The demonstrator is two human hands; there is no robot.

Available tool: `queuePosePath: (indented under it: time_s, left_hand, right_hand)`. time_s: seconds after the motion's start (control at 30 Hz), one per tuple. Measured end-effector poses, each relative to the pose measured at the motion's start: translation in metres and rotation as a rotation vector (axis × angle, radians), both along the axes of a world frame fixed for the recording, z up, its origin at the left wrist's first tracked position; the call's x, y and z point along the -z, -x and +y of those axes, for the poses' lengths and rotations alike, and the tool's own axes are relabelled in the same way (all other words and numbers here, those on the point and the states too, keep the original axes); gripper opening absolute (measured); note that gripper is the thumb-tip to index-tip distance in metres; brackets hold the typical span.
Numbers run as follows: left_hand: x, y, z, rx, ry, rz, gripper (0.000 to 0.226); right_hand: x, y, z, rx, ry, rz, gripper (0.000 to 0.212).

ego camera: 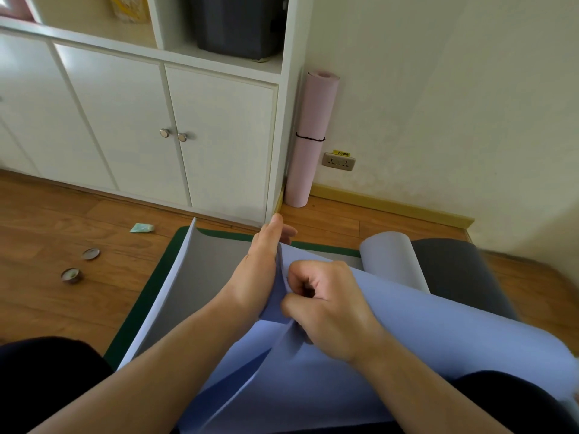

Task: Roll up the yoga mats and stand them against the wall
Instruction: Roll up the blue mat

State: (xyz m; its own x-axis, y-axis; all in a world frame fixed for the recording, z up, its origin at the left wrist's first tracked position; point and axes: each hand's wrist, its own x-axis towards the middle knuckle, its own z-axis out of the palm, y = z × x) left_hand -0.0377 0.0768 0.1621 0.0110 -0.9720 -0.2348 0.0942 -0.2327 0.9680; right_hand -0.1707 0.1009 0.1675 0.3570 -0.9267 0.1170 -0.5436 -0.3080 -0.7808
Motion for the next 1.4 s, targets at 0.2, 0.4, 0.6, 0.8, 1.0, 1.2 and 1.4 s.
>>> queuePosePath:
  time_s: [0.2, 0.4, 0.6, 0.8, 1.0, 1.2, 1.4]
  left_hand:
    - [0.007, -0.001, -0.001, 0.002, 0.017, -0.046, 0.053]
    - [0.012, 0.005, 0.0, 0.046, -0.033, -0.006, 0.045]
    - [0.013, 0.0, -0.004, 0.013, -0.053, -0.078, 0.012]
    - [0.004, -0.009, -0.003, -0.022, 0.082, -0.141, 0.014]
    - [-0.016, -0.033, -0.005, -0.042, 0.124, -0.135, 0.014]
    - [-0.025, -0.053, -0.004, -0.139, 0.179, -0.205, 0.023]
    - [-0.01, -0.06, -0.005, -0.322, 0.105, -0.115, 0.04]
  right_hand:
    - [0.004, -0.001, 0.0, 0.004, -0.003, -0.025, 0.017]
    - [0.011, -0.005, -0.003, -0.007, -0.008, -0.065, 0.016]
    - [0.012, -0.009, 0.002, 0.002, -0.016, -0.028, 0.01]
    - [-0.015, 0.003, -0.004, -0.138, -0.155, -0.108, 0.021]
    - [-0.04, 0.09, -0.058, 0.103, 0.017, 0.199, 0.051]
    - [0.009, 0.094, -0.076, -0.087, -0.051, 0.62, 0.115]
    - [0.036, 0.075, -0.068, -0.073, 0.202, 0.733, 0.09]
